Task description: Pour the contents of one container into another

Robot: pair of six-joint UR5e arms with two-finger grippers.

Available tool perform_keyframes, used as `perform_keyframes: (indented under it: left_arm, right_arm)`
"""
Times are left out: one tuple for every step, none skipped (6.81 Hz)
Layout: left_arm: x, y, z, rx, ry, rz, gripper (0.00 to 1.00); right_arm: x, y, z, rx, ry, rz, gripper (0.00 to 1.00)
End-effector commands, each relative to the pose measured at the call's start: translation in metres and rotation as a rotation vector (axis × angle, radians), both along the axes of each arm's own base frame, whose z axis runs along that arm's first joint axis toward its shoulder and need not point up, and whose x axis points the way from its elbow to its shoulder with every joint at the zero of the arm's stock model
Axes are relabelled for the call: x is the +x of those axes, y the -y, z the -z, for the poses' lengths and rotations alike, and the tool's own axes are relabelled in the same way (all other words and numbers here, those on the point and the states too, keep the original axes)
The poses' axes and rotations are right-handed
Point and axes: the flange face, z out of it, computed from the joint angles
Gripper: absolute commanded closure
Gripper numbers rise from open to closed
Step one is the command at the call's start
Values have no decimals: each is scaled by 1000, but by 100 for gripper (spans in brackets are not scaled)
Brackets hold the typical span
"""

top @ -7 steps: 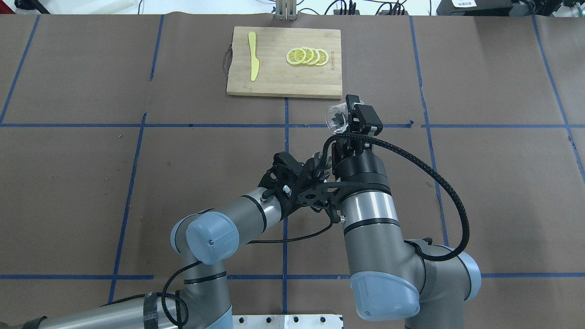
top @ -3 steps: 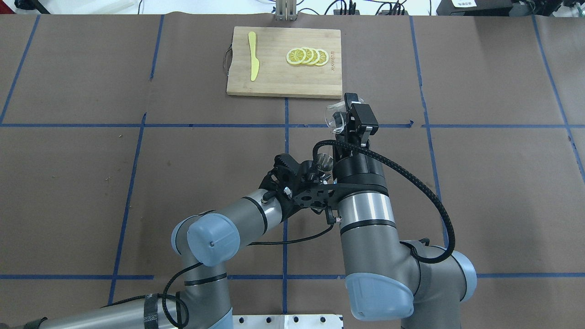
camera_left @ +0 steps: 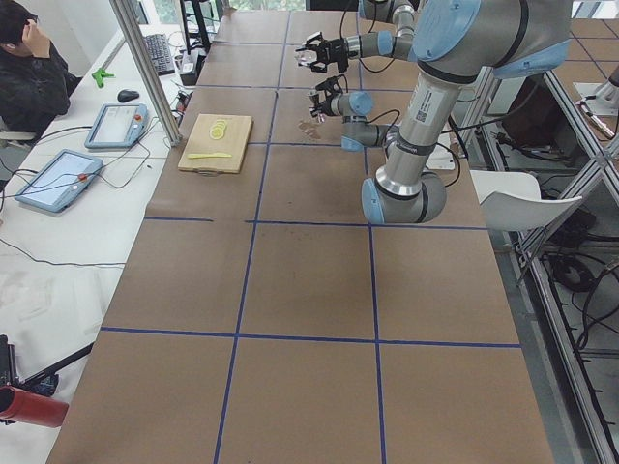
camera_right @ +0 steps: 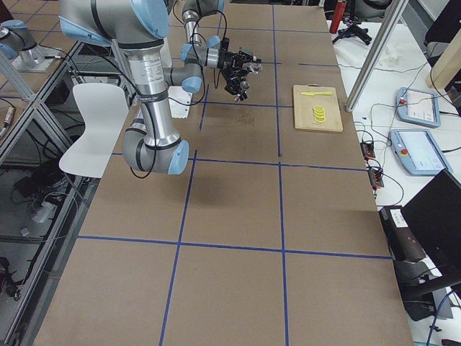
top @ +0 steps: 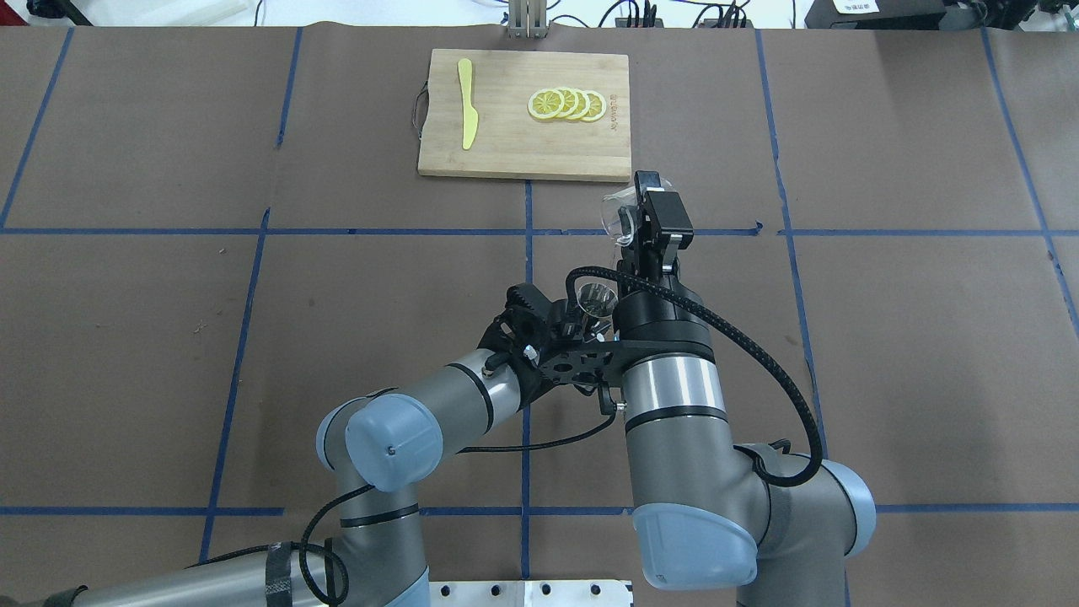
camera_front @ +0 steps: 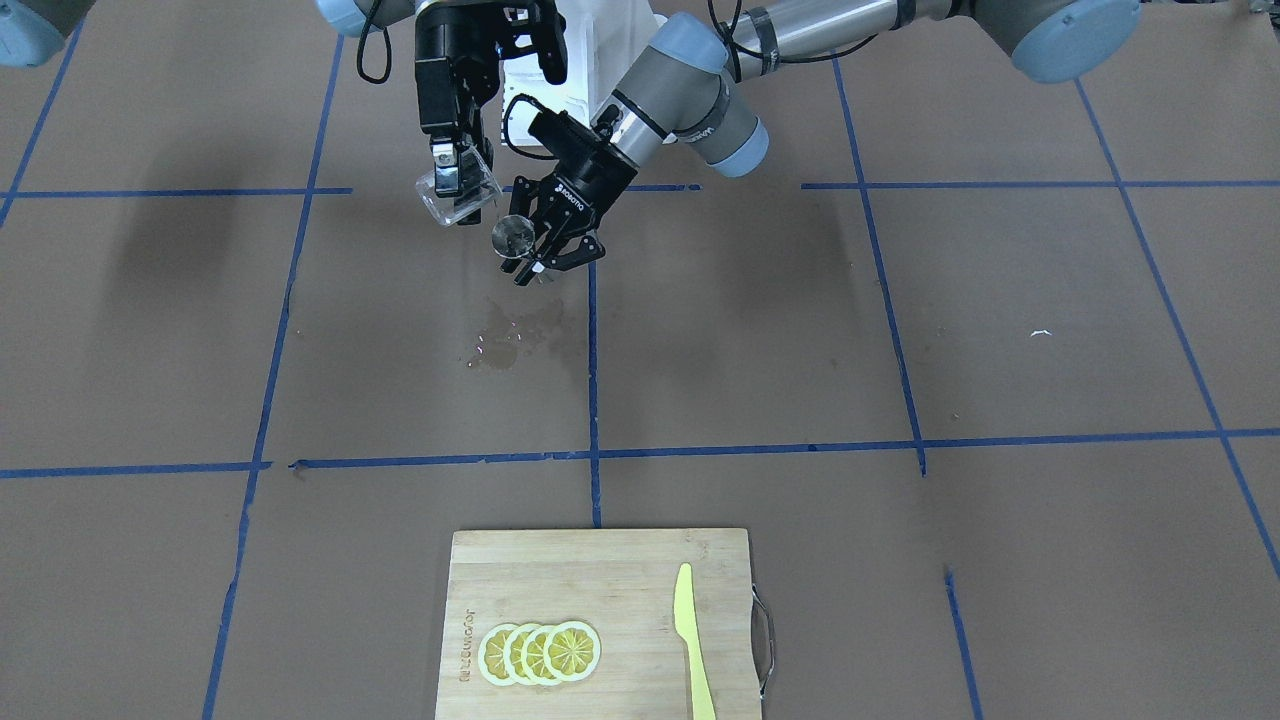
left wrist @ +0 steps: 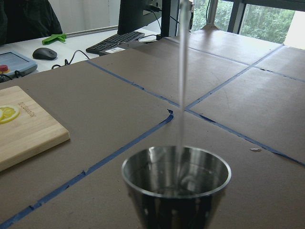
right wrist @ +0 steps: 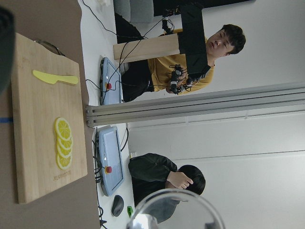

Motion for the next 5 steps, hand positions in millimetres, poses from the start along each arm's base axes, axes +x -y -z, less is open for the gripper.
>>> perform_keyframes:
  left_arm:
    - [0,-1,-1,-1,1,0,100]
    - [1,-1,-2,-1,3,0,100]
    - [2,-2,-2,-1,4,-2,100]
    - [2,-2,-1,-1,3,-2,100]
    - [2,-2,-2,-1,4,-2,100]
  right_arm:
    - [1,0,1,9,-35,-10,100]
    - [2,0,1,14,-44,-20,100]
    - [2,0,6,17,-38,-23,100]
    - [3,-1,11,26,-55,-35,100]
    - [1,0,14,30,-74,-37,100]
